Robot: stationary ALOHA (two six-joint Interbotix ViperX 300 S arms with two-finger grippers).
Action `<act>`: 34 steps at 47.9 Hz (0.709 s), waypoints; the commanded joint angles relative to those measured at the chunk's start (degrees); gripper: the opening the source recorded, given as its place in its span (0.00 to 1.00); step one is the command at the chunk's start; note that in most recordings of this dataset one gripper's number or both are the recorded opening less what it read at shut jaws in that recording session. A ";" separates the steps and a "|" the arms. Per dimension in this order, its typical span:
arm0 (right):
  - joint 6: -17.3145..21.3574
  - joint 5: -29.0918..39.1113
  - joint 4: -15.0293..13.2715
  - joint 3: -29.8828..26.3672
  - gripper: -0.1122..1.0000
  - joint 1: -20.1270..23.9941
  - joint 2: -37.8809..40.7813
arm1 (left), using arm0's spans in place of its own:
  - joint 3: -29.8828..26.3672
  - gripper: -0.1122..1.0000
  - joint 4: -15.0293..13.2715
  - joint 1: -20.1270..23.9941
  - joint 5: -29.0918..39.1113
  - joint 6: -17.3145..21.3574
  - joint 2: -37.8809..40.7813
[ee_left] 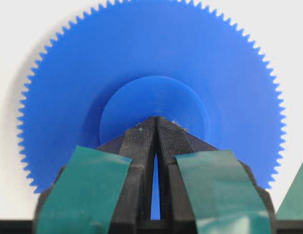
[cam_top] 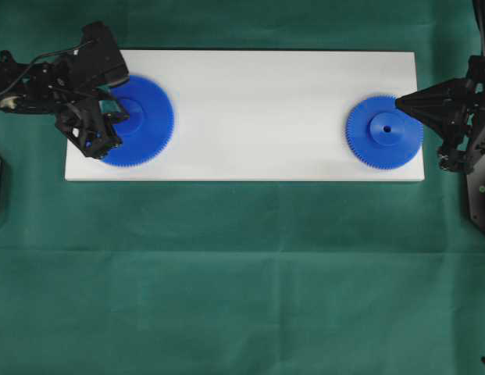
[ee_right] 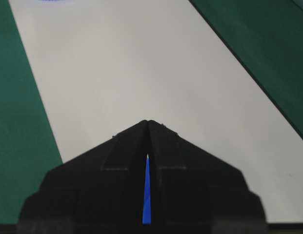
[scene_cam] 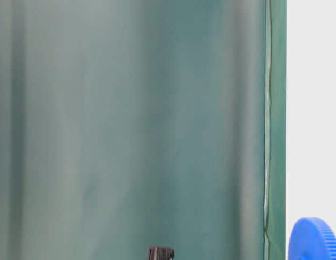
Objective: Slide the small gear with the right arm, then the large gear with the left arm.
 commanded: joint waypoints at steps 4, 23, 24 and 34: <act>0.00 -0.62 0.09 -1.41 0.56 0.09 0.44 | 0.26 0.10 0.00 0.62 -0.62 0.00 -0.97; 0.09 -0.53 0.09 -1.32 0.56 0.09 0.35 | -0.79 0.10 0.00 0.62 -1.14 0.09 -2.11; 0.09 -0.53 0.18 -1.32 0.56 0.09 0.26 | -0.88 0.10 0.00 0.62 -1.14 0.09 -2.29; 0.00 -0.62 0.09 -1.49 0.56 0.09 0.26 | -1.23 0.10 0.00 0.62 -0.62 0.09 -5.98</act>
